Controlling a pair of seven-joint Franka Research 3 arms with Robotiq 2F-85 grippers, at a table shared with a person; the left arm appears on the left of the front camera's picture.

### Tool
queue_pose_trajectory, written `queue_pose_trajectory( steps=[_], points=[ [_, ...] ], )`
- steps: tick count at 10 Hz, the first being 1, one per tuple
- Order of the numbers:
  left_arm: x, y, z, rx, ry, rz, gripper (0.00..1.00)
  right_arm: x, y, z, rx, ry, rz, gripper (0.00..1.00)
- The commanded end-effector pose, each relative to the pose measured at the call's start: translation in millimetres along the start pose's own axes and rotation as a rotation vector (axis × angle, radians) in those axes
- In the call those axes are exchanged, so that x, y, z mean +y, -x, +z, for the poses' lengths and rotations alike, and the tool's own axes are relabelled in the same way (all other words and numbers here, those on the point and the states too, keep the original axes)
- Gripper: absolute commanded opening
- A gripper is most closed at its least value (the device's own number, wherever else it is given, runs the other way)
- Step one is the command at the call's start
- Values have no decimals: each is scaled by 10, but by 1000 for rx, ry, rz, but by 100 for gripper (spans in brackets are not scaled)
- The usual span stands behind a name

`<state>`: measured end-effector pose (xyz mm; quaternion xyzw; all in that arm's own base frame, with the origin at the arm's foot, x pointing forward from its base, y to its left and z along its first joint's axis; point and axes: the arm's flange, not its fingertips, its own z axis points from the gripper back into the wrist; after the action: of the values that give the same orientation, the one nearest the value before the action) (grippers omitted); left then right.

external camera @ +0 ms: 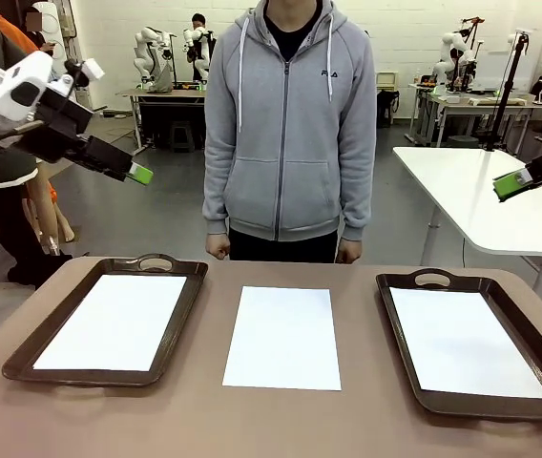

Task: Sort the A4 documents.
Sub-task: Receive the A4 Paper.

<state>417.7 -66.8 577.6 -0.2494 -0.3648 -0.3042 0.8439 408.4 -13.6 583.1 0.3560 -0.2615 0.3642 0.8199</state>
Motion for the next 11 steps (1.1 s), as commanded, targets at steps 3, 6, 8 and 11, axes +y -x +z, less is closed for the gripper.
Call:
queue_pose_trajectory(
  steps=[3,6,8,11],
  points=[
    [42,119,-34,26,20,-85,100,-3,-3,-25,-9,-1,-2,100],
    [69,113,-39,21,21,-75,100,-3,-3,-25,-9,-1,-2,100],
    [187,49,-101,-17,6,71,100,-3,-3,-25,-9,-1,-2,100],
    [41,95,-21,28,13,-55,100,-3,-3,-25,-9,-1,-2,100]
  ],
)
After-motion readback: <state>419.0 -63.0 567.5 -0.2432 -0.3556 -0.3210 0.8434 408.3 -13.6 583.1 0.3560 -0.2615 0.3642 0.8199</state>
